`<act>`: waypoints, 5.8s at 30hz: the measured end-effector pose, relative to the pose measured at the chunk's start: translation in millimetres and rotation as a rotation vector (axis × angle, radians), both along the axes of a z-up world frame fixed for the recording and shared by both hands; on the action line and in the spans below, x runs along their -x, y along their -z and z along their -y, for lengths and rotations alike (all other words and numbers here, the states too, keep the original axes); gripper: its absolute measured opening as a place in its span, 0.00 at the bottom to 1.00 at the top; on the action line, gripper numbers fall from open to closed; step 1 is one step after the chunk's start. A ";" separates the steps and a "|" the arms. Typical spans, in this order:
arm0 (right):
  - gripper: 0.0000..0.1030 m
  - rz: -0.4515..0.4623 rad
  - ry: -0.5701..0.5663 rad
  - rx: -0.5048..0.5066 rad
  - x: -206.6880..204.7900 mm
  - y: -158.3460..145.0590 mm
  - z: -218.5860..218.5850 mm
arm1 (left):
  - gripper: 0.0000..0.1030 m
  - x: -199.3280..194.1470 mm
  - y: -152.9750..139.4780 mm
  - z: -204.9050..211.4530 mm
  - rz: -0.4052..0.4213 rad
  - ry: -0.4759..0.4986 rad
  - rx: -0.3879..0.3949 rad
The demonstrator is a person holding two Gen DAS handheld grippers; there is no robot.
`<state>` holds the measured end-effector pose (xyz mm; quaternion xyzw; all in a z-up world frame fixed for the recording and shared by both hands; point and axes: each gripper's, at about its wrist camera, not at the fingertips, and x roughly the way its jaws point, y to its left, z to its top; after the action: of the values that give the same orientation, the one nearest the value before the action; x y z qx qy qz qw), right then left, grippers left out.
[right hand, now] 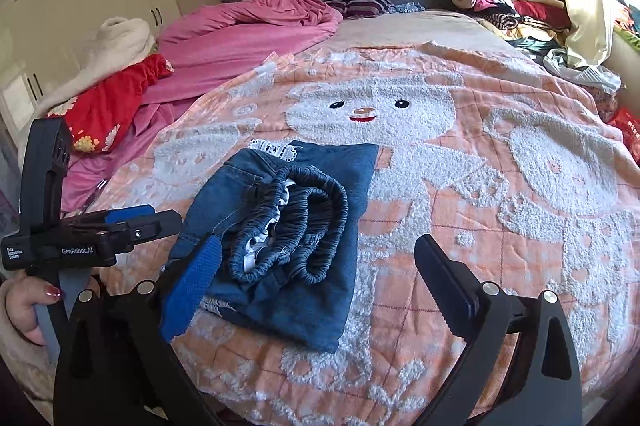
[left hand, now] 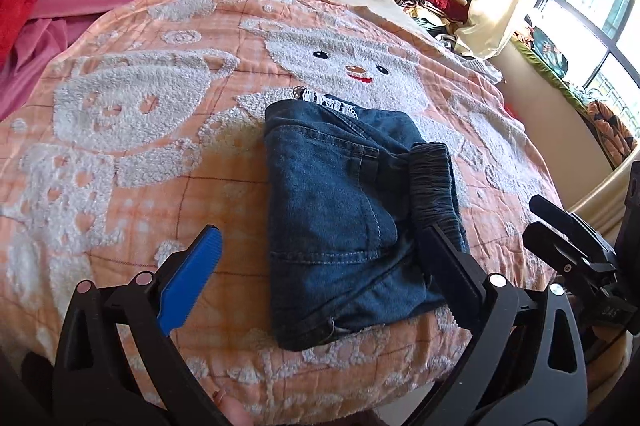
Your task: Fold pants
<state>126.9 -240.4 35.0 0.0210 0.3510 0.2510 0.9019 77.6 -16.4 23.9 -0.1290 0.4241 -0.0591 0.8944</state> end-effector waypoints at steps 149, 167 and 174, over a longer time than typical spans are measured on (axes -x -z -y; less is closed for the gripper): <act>0.95 -0.002 0.110 0.133 61.1 36.5 -0.3 | 0.91 75.3 27.2 1.7 -0.015 -0.095 -0.048; 0.95 -0.054 0.208 0.145 16.5 36.2 62.0 | 0.91 42.9 28.4 -41.1 0.012 -0.151 -0.099; 0.95 -0.100 0.432 0.176 -64.4 40.0 183.7 | 0.91 -53.1 52.8 -165.1 -0.137 -0.358 -0.231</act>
<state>191.3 -424.1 -5.0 0.0294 0.4032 0.0193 0.9144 130.8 148.7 -28.9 -0.1027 0.4583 0.1586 0.8685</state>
